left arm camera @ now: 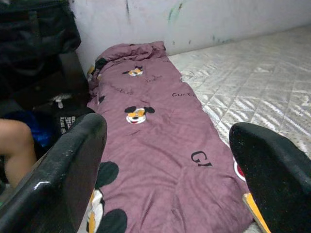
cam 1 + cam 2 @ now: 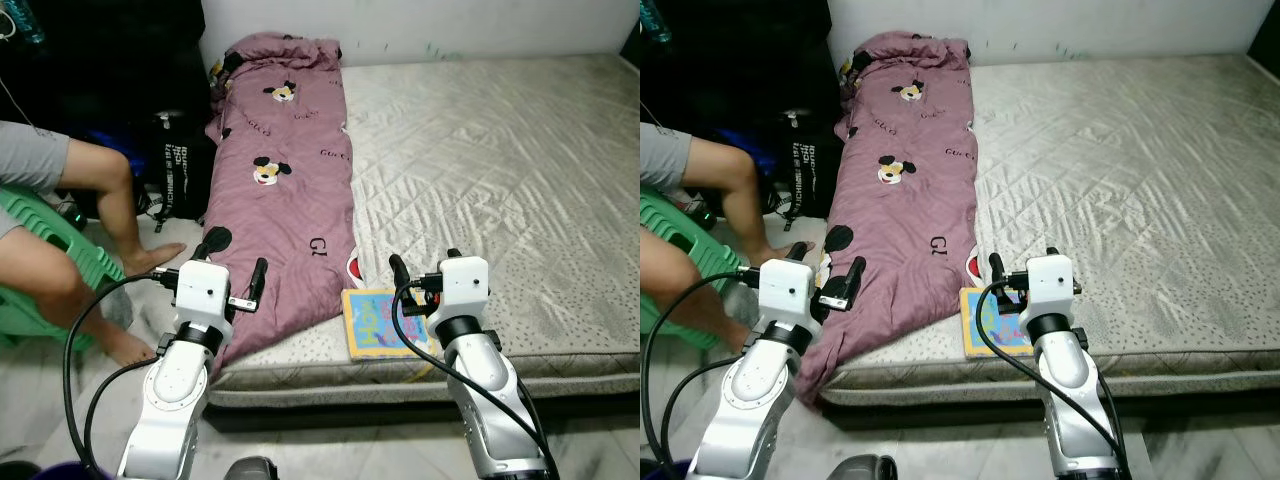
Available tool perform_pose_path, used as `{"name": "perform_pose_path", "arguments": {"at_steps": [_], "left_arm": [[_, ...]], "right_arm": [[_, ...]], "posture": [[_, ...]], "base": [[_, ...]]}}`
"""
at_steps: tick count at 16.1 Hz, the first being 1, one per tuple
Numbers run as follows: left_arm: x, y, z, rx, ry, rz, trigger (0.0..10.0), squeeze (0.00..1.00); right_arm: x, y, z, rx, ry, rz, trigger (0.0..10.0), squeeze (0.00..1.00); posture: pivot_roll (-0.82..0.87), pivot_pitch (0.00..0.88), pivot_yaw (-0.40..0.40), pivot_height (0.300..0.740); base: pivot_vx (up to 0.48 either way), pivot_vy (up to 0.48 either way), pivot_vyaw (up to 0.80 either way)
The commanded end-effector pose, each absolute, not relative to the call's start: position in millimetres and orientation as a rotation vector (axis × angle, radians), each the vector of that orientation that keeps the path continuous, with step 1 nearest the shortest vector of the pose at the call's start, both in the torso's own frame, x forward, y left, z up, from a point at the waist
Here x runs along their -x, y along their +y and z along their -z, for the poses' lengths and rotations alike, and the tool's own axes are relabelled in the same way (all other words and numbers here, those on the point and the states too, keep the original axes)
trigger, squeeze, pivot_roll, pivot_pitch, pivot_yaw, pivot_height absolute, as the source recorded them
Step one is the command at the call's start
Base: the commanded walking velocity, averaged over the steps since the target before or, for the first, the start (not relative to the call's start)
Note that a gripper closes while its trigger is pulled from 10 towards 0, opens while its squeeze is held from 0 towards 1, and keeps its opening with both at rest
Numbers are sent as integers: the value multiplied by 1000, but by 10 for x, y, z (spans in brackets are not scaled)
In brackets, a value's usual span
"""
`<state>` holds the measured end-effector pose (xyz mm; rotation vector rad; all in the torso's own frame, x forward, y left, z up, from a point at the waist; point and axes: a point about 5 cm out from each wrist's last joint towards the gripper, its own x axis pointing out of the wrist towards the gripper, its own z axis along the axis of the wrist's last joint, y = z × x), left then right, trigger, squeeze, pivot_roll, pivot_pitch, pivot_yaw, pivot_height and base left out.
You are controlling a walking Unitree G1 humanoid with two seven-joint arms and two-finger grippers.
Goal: Clean up the room
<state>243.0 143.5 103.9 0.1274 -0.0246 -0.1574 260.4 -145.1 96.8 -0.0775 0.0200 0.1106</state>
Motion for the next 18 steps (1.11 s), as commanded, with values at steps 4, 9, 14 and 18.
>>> {"name": "perform_pose_path", "arguments": {"at_steps": [4, 9, 14, 18], "left_arm": [[-2423, 1415, -1044, -124, -27, 178, 10000, 0], [-2435, 1403, -1030, -137, -19, 168, 10000, 0], [-2555, 1347, -980, -160, -15, 205, 10000, 0], [-2633, 1351, -976, -154, -20, 176, 10000, 0]], "right_arm": [[-2593, -1476, -930, 75, 40, -105, 10000, 0], [-2598, -1477, -929, 74, 40, -105, 10000, 0], [-2672, -1495, -940, 20, 0, -21, 10000, 0], [-2702, -1490, -926, 31, 3, -49, 10000, 0]], "posture": [[13, 54, 36, 740], [13, 53, 36, 740], [1, 11, 121, 740], [0, 3, 105, 740]], "base": [[378, 0, 0], [76, 0, 0], [0, 0, 0], [0, 0, 0]]}}
